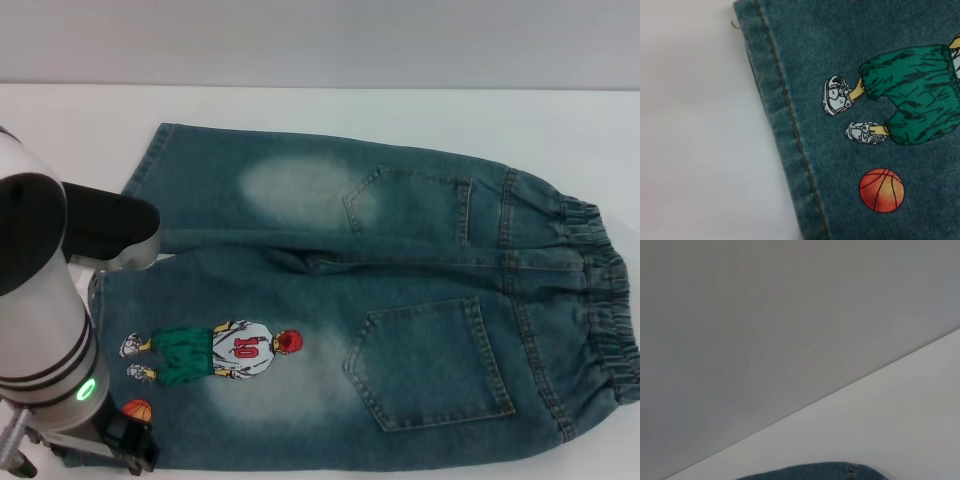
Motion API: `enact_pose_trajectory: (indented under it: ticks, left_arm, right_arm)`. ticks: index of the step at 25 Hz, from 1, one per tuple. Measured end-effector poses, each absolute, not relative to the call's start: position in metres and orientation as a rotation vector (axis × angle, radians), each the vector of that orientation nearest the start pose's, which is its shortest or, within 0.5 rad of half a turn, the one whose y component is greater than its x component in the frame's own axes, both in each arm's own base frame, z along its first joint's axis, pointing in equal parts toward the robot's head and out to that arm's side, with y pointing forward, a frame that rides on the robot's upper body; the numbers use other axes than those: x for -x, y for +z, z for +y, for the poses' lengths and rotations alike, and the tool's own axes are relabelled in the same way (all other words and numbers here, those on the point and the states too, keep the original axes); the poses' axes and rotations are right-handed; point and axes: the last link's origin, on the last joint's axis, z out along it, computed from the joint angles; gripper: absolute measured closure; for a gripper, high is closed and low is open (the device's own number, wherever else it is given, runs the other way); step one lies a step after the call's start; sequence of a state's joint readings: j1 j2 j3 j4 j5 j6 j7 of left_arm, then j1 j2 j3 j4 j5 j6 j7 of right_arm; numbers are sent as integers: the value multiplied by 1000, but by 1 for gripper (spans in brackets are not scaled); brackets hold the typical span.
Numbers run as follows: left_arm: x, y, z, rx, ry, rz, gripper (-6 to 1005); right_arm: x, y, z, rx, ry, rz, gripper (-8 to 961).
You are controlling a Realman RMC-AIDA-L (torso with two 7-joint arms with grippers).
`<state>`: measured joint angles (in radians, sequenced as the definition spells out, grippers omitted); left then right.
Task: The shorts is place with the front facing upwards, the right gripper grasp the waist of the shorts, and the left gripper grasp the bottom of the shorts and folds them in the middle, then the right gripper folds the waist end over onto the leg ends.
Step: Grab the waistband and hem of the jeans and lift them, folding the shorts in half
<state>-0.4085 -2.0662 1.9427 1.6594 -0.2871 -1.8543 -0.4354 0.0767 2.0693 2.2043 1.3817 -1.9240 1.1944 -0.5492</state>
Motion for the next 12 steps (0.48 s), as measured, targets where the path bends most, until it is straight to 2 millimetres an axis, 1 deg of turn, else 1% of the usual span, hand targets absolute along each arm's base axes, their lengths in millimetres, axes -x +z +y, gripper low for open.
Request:
enact_pose_trajectory:
  ticks: [7,12]
  left_arm:
    - [196,-27,253,1878,895,-1480,272]
    - [199,-29,253,1870,906,-1486,281]
  right_arm:
    - [-307,114,300,1791,697,1568,203]
    - [-307,114,299,1798,695,1563,203]
